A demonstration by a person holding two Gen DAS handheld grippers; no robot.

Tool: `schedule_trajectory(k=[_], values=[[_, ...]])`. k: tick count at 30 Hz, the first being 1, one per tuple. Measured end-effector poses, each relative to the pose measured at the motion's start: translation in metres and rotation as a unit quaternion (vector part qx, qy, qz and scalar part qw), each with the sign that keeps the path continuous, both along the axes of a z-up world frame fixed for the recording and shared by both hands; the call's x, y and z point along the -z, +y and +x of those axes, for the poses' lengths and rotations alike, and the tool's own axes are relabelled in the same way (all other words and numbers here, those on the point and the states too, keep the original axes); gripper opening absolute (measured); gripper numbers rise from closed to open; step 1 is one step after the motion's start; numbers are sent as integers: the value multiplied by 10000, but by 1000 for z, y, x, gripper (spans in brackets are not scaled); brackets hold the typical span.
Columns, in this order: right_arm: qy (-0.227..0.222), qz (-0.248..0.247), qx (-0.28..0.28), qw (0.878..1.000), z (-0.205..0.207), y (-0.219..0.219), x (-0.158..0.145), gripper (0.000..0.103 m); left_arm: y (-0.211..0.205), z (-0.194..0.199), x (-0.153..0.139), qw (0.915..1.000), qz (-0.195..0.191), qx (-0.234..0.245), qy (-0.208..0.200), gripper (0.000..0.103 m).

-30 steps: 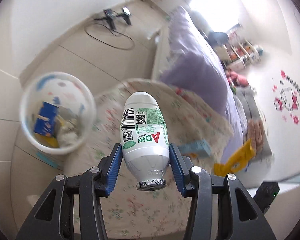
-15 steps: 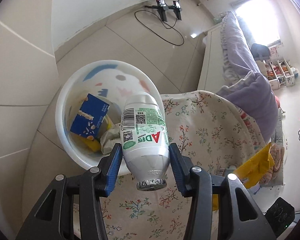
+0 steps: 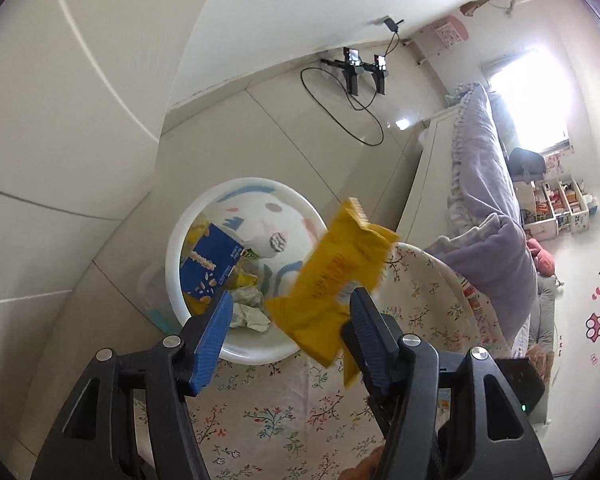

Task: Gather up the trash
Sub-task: 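Carry the AD bottle and yellow wrapper to the white wastebasket and release both, then grasp the crumpled tissue with the left tool while the right tool grasps a crumpled wrapper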

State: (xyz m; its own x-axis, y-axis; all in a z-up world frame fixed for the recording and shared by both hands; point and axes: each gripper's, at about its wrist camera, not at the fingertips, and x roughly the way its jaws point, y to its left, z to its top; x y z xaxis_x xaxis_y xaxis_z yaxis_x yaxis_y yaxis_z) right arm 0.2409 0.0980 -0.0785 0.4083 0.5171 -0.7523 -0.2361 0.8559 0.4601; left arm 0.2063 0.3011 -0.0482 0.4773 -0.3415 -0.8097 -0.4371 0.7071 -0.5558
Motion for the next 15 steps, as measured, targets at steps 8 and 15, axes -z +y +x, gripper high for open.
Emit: schedule_trajectory(k=[8, 15], values=[[182, 167, 162, 9996, 8, 7, 1, 63, -5, -2, -9, 9998, 78, 150, -94, 64], [-47, 107, 431, 9990, -15, -49, -31, 63, -46, -5, -27, 9966, 346, 657, -347, 64]])
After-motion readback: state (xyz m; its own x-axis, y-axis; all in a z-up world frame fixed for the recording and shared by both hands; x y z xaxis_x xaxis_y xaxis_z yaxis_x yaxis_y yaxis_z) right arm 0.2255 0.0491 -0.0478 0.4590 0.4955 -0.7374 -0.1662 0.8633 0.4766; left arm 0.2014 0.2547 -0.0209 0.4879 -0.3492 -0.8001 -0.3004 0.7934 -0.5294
